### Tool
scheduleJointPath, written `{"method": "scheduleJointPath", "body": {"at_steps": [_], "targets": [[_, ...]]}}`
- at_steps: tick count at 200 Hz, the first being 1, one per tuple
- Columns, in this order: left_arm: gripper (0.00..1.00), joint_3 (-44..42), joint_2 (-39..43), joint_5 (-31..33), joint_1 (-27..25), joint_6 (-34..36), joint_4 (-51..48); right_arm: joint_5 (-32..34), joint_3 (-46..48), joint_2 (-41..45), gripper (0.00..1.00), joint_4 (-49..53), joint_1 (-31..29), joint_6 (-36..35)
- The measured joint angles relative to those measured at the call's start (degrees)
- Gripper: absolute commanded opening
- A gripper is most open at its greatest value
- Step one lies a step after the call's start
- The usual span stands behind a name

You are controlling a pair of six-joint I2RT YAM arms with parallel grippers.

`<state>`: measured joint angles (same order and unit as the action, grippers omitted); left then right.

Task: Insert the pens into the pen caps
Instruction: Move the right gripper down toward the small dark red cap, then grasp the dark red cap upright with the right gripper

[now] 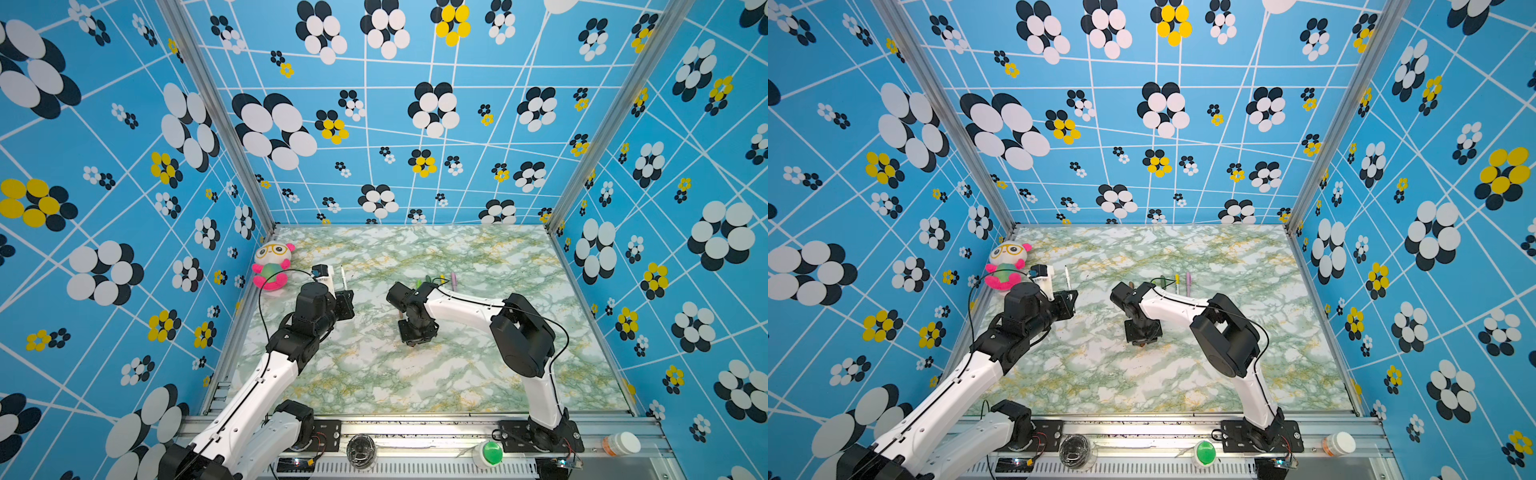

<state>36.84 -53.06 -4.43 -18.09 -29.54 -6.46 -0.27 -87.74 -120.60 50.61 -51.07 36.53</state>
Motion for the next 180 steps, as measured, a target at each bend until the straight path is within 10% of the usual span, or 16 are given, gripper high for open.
{"method": "scheduleJointPath", "body": {"at_steps": [180], "targets": [[0.00,0.0,0.0,0.0,0.0,-0.5,0.0,2.9,-6.8,-4.6,0.27,6.4,-1.0,-1.7]]}}
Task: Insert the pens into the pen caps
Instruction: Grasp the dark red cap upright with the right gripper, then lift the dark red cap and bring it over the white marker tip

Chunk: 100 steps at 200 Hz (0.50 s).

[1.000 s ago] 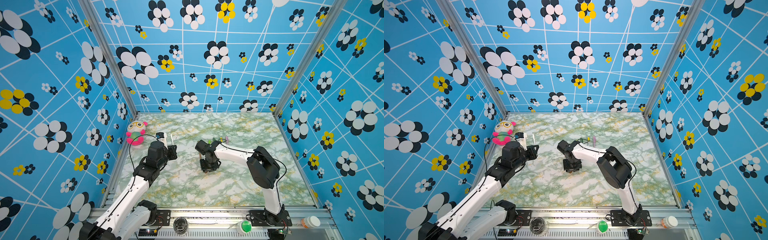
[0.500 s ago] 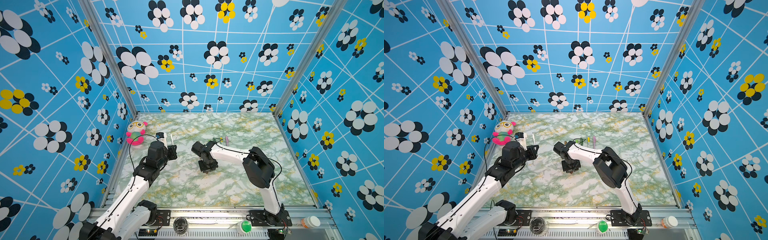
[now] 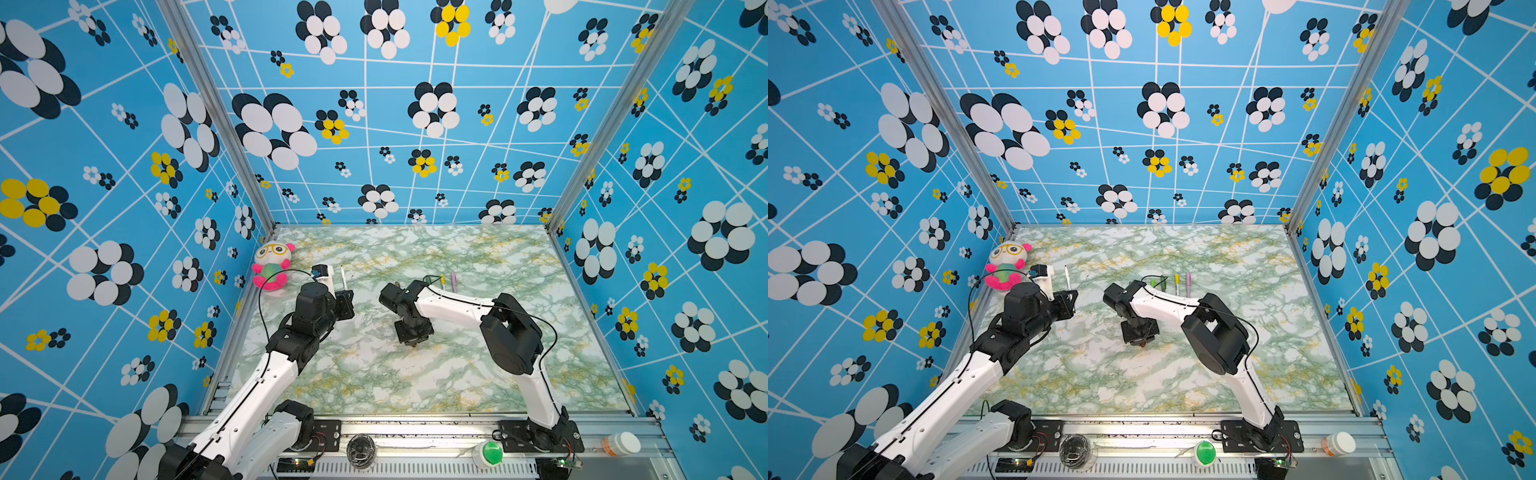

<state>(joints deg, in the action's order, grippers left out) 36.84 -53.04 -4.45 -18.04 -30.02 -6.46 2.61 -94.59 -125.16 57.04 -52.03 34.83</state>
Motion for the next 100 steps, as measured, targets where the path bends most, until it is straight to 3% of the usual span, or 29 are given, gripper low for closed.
{"method": "scheduleJointPath", "body": {"at_steps": [100], "targets": [[0.00,0.0,0.0,0.0,0.0,-0.7,0.0,0.2,-1.7,-1.1,0.18,1.3,-0.3,-0.2]]}}
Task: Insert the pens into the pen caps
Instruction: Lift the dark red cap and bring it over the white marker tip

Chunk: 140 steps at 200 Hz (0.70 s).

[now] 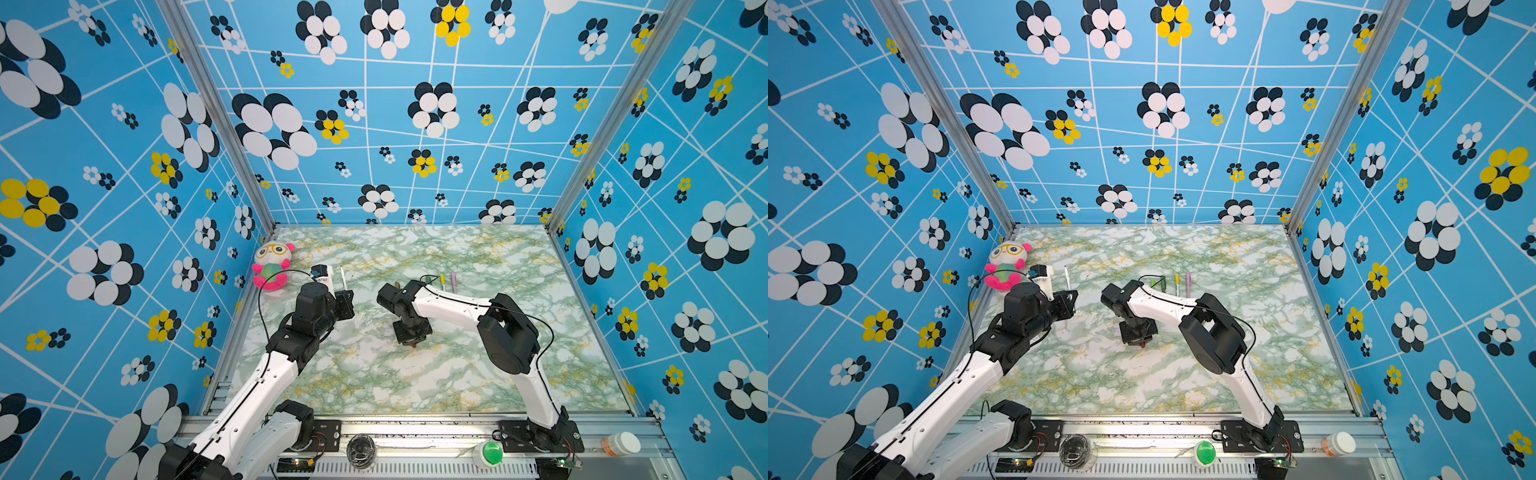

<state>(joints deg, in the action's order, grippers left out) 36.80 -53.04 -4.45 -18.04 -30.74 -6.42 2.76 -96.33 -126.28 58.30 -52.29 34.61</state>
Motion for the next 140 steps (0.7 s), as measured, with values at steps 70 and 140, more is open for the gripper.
{"method": "scheduleJointPath", "body": {"at_steps": [70,140], "targets": [[0.00,0.0,0.0,-0.5,0.0,-0.1,0.2,-0.6,2.3,1.7,0.04,-2.8,0.3,-0.1],[0.00,0.1,-3.7,-3.8,-2.3,0.9,0.4,-8.0,17.7,12.1,0.03,-21.1,8.2,3.4]]}}
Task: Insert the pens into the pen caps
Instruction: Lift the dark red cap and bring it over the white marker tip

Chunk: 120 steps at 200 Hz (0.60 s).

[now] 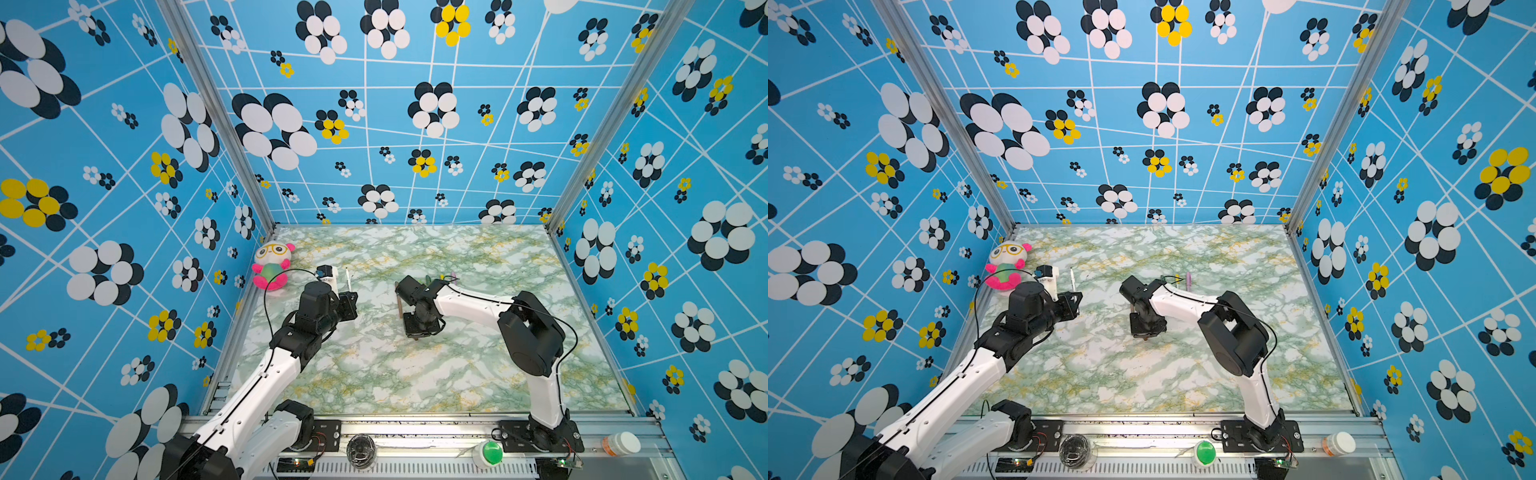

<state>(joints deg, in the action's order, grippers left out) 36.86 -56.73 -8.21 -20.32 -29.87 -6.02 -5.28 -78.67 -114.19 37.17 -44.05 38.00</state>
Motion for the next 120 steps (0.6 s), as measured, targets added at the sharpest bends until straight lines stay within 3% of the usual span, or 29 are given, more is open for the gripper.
{"method": "scheduleJointPath", "body": {"at_steps": [36,79,120], "targets": [[0.00,2.1,-4.9,-4.9,-4.6,2.9,1.0,-3.1,6.8,7.8,0.02,-7.9,6.4,4.6],[0.00,5.3,-10.5,-11.5,-9.5,6.8,3.0,-6.6,7.8,18.4,0.00,-17.1,11.8,9.6],[0.00,6.5,-13.7,-16.1,-13.1,10.1,3.3,-10.4,7.8,20.4,0.00,-23.3,13.8,13.7]]}}
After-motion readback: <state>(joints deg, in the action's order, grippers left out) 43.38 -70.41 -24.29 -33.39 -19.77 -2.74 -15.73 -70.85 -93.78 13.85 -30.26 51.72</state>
